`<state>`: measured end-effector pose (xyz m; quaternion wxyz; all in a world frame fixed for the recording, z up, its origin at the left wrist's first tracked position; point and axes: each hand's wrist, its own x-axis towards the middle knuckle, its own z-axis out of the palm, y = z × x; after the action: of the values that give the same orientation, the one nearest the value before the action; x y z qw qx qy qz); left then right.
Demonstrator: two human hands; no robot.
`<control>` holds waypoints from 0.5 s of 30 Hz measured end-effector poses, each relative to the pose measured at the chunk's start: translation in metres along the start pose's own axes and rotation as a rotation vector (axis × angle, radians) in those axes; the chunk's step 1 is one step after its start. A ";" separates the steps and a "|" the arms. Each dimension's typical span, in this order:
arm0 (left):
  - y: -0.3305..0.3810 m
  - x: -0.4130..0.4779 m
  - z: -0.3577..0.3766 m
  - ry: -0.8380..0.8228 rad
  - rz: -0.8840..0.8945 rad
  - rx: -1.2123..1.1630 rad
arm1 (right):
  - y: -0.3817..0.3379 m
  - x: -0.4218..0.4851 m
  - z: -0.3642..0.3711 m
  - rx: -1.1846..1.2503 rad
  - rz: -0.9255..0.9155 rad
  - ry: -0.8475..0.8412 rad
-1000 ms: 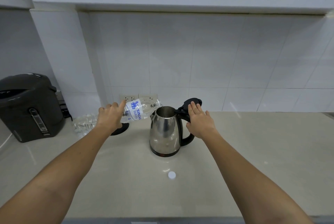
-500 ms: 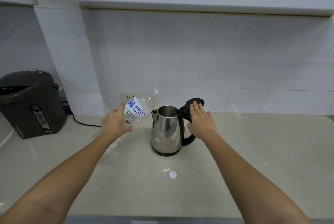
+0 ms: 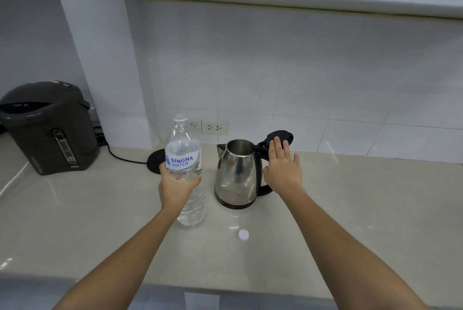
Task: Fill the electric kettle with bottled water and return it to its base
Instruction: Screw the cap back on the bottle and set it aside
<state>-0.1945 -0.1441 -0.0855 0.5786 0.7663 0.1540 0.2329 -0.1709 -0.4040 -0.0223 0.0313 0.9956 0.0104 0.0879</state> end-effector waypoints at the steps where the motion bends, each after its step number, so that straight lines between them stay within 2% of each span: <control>1: -0.003 -0.003 0.001 -0.016 0.004 0.009 | -0.001 0.000 0.001 -0.001 0.003 0.007; 7: -0.019 -0.021 0.006 -0.053 0.009 0.011 | -0.005 -0.001 0.007 -0.031 0.003 0.072; 10: -0.028 -0.031 0.004 -0.060 0.013 0.001 | -0.011 -0.013 0.014 -0.057 -0.154 0.252; 12: -0.030 -0.033 0.001 -0.065 0.009 -0.005 | -0.016 -0.023 0.026 0.012 -0.296 0.366; 13: -0.030 -0.034 0.000 -0.072 0.012 -0.001 | -0.019 -0.028 0.036 0.062 -0.336 0.370; 15: -0.029 -0.035 -0.002 -0.081 0.019 0.017 | -0.028 -0.042 0.056 0.147 -0.328 0.187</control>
<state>-0.2237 -0.1518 -0.1189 0.5757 0.7814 0.1251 0.2058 -0.2029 -0.3806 -0.0862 -0.0284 0.9677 0.1815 0.1729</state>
